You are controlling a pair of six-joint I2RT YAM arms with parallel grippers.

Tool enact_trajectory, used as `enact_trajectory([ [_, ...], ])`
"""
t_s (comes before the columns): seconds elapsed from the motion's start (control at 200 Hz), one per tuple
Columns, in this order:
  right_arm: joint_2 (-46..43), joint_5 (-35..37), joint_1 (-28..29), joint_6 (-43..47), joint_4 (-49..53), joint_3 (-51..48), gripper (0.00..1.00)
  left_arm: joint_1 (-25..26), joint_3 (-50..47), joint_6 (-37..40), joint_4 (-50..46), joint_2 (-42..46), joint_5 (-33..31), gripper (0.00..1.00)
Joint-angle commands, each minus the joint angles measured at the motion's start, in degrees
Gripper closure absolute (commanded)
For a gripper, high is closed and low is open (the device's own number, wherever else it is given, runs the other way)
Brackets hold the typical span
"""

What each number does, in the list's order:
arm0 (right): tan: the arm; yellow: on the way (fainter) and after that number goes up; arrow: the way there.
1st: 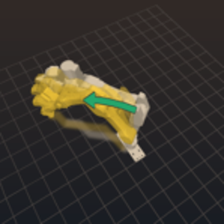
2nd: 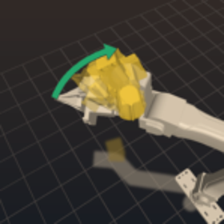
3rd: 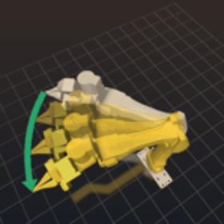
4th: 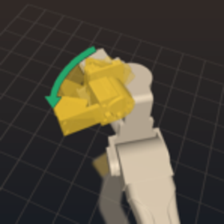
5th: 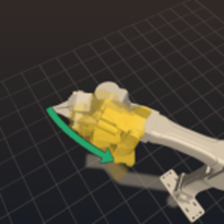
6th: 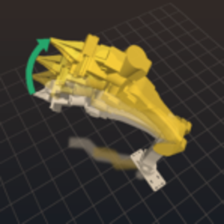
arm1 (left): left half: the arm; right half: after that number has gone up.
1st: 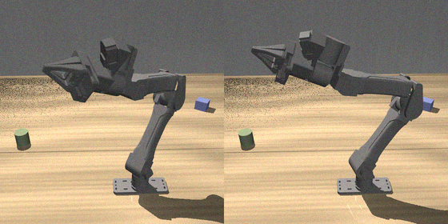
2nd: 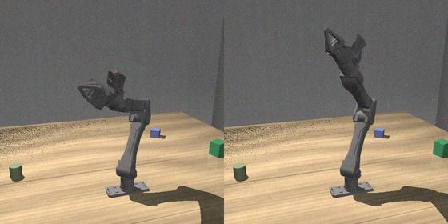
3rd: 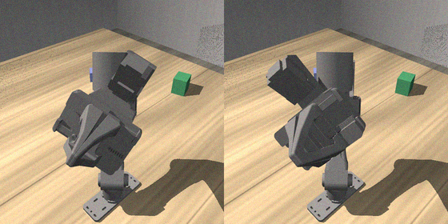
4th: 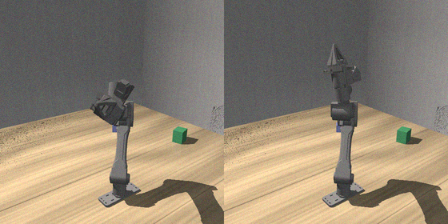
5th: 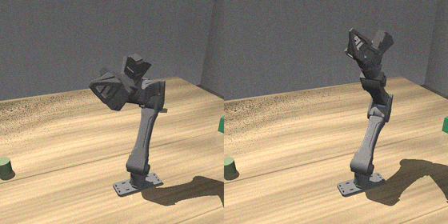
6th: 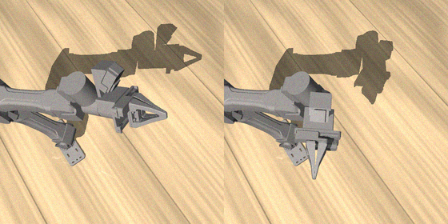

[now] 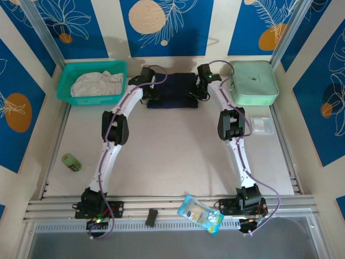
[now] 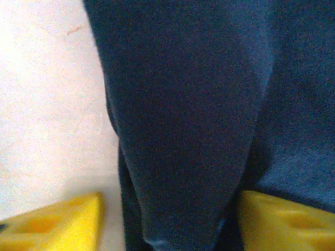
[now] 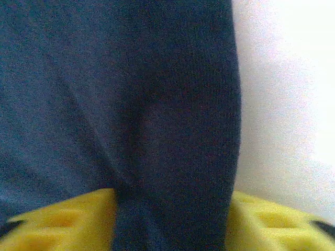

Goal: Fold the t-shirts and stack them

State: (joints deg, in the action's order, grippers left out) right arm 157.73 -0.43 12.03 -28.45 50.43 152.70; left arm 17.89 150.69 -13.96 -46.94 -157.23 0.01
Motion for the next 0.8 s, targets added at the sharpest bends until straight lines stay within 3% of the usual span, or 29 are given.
enact_trajectory([
  [0.0,-3.6,1.7,-2.2,1.3,3.4,1.7,0.01,-0.9,-1.0,2.5,0.6,5.0,-0.4,0.09],
  [0.04,-5.3,2.3,-2.6,1.8,3.8,1.6,0.01,-0.9,-1.9,3.3,1.6,7.1,-0.8,0.00],
  [0.505,-30.2,7.5,-4.0,7.3,10.5,-1.9,0.01,-0.8,-5.3,11.4,5.2,34.8,-6.3,0.01],
  [0.65,-43.0,12.1,-1.8,10.1,9.4,-12.8,0.01,-0.8,-22.1,13.1,10.8,51.1,-8.3,0.01],
  [0.795,-63.2,16.6,1.7,15.4,-6.4,-41.8,0.01,-0.9,-50.3,15.1,23.6,71.8,-11.7,0.01],
])
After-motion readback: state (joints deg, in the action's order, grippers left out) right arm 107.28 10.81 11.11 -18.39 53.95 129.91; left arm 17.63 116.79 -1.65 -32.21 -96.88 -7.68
